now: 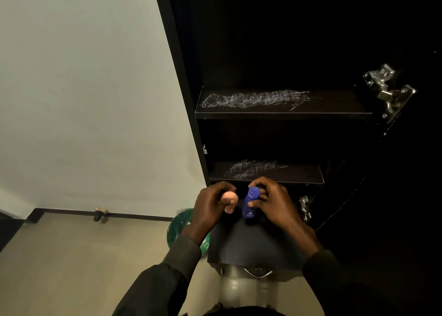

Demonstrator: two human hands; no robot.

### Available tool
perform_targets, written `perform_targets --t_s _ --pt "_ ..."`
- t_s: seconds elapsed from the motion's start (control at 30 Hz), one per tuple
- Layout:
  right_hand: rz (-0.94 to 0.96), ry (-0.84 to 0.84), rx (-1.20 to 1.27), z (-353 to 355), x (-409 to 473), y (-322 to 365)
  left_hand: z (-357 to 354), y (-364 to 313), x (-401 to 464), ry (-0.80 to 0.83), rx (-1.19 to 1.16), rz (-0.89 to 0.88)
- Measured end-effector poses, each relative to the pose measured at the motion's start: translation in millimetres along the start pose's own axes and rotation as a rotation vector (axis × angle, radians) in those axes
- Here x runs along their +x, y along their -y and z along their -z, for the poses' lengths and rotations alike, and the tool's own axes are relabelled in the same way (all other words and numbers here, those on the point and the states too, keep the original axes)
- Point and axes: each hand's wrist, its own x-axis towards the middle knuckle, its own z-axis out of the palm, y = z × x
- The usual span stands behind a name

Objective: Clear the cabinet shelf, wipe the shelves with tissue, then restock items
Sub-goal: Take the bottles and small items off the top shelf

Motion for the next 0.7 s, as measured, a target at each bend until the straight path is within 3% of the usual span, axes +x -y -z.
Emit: perform_targets --t_s 0.4,0.7 --pt "-0.070 -0.040 -0.208 -44.4 5.7 -45.9 -34.0 52.1 -16.7 -0.042 0.069 0.054" --pt "-0.101 0.011 -0.295 -68.1 26.5 -79.9 -53.3 78.9 0.6 0.065 0.150 0.006"
